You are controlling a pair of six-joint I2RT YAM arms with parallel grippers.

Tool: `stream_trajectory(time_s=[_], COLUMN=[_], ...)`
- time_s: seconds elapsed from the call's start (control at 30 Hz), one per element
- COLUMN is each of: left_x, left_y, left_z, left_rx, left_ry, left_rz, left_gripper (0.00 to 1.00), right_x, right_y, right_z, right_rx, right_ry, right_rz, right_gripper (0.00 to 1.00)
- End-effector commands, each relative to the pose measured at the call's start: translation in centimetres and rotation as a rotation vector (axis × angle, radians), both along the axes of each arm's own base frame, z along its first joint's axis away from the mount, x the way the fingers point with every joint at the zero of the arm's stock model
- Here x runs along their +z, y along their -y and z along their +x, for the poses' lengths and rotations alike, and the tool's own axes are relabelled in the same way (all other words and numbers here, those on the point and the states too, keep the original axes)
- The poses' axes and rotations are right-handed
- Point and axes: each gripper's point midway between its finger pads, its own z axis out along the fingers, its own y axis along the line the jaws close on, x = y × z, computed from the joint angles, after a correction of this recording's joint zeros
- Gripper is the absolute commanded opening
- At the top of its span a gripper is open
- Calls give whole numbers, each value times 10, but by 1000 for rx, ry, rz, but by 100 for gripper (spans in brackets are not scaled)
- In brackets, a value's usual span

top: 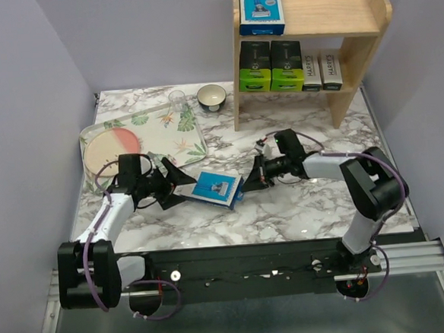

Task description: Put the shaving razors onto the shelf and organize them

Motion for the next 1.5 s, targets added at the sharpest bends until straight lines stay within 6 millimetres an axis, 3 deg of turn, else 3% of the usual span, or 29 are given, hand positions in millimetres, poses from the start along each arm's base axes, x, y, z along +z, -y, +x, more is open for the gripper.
stream_trajectory(time_s=[0.0, 0.13, 0.17, 0.27, 0.37, 0.5, 0.63, 0.73, 0.83, 0.97, 1.07, 1.2, 1.43, 1.47], left_x=[8, 0, 11, 12, 4, -2, -12, -25, -21, 3, 12, 21, 28, 31], left_y=[39, 68, 82, 104, 117, 130, 129, 129, 134, 142, 143, 142, 142, 143], left_z=[7, 19, 26, 32, 29, 10, 1, 7, 24, 54, 61, 61, 57, 57], left_rx=[-51, -57, -90, -108, -128, -170, -161, -132, -129, -144, -151, -179, -209, -219], left_ry=[12, -13, 44, -10, -79, -121, -144, -175, -141, -8, 28, 77, 136, 150], left_rz=[-121, -199, -234, -288, -292, -270, -228, -222, -261, -339, -372, -393, -405, -410], left_gripper=[98, 98, 98, 98, 98, 98, 98, 97, 94, 85, 77, 62, 54, 53], right_x=[1, -7, -9, -12, -3, 12, 16, 14, 12, 16, 21, 22, 27, 33], right_y=[28, 42, 43, 46, 44, 42, 42, 41, 36, 23, 17, 15, 15, 15], right_z=[0, -6, -7, -8, -2, 10, 13, 14, 10, 0, -5, -5, 1, 2], right_rx=[-127, -227, -243, -287, -303, -329, -341, -346, -327, -269, -242, -231, -219, -211], right_ry=[0, -67, -78, -106, -81, -59, -80, -93, -83, -37, -15, 1, 79, 99], right_rz=[-10, -19, -25, -43, -25, -3, -15, -33, -45, -34, -30, -39, -38, -31], right_gripper=[1, 1, 1, 1, 1, 1, 1, 1, 1, 0, 1, 1, 1, 4])
